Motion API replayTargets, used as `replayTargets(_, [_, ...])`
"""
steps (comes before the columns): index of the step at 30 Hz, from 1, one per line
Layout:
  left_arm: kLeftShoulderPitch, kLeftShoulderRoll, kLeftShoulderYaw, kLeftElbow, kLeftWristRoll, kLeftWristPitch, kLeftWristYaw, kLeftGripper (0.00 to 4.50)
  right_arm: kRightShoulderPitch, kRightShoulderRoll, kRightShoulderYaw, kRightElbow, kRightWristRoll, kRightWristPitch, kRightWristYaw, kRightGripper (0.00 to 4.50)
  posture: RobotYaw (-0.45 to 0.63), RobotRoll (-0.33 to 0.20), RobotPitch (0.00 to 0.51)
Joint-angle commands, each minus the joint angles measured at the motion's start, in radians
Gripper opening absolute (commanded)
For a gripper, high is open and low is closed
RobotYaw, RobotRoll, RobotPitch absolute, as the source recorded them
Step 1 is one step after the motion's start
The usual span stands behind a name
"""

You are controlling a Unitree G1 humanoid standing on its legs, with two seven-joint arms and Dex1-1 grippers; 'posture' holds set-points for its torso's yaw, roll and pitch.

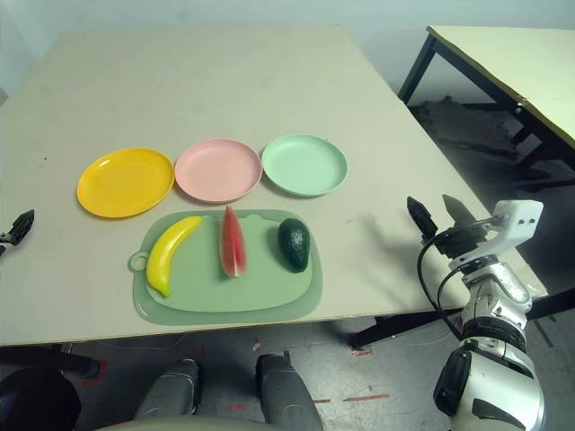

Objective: Place the fruits into color-matched plates.

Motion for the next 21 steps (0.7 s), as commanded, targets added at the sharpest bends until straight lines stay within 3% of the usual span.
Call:
replayTargets(1, [-0.004, 0.014, -0.012, 0.025, 0.014, -0.013, -0.006, 4.47, 0.010, 0.001, -0.002, -0.008, 0.001, -0.006, 0.004, 4.50, -0.04, 0.000, 0.142])
replayTargets(13, [-0.019, 0.041, -0.013, 0.037, 0.004, -0.016, -0.043, 4.47, -0.007, -0.006, 0.015, -0.003, -0.013, -0.007, 0.022, 4.50, -0.03, 0.000, 0.147])
replayTargets(16, [-0.031, 0.060, -0.021, 0.029, -0.033, -0.006, -0.170, 4.47, -0.008, -0.011, 0.033, -0.014, -0.026, -0.009, 0.050, 4.50, -0.03, 0.000, 0.147])
replayTargets(21, [0.028, 0.105, -0.080, -0.120, -0.130, 0.034, -0.550, 4.47, 0.011, -0.035, 0.088, -0.088, -0.067, -0.008, 0.101, 4.50, -0.04, 0.000, 0.151])
